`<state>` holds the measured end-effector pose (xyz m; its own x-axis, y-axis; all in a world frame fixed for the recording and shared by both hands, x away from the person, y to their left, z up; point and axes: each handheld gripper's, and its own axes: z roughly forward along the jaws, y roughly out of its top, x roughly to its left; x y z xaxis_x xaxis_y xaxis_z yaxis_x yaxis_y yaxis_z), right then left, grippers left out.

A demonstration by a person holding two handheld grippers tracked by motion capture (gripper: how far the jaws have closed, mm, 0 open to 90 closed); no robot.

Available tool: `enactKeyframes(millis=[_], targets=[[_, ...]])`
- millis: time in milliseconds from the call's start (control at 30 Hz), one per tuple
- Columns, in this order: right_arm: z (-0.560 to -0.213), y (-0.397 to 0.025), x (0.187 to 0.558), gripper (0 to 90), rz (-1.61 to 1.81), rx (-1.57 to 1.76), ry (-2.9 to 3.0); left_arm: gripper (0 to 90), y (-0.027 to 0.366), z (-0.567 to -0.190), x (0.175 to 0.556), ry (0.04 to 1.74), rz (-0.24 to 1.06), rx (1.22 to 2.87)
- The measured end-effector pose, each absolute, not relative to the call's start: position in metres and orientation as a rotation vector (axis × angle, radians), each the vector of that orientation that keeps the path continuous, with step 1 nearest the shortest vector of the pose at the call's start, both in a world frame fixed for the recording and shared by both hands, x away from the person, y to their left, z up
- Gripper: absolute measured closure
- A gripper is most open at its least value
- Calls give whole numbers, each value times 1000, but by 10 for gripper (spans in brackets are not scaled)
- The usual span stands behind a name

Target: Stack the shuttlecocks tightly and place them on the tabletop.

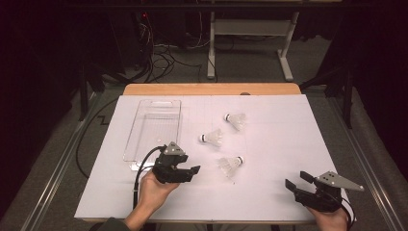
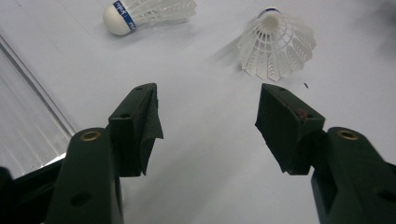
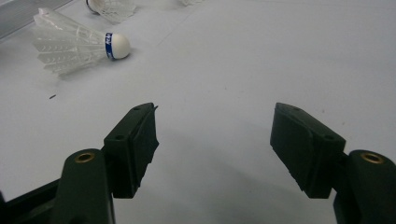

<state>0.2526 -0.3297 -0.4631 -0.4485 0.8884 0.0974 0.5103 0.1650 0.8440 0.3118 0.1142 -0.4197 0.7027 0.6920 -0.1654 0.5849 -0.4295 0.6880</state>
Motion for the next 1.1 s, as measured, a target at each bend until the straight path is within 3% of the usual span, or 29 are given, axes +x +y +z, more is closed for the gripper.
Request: enactKeyframes(millis=[1100], targets=[[-463, -330, 253, 322, 1203, 1324, 2025, 393, 135, -429, 286, 976, 179, 2142]])
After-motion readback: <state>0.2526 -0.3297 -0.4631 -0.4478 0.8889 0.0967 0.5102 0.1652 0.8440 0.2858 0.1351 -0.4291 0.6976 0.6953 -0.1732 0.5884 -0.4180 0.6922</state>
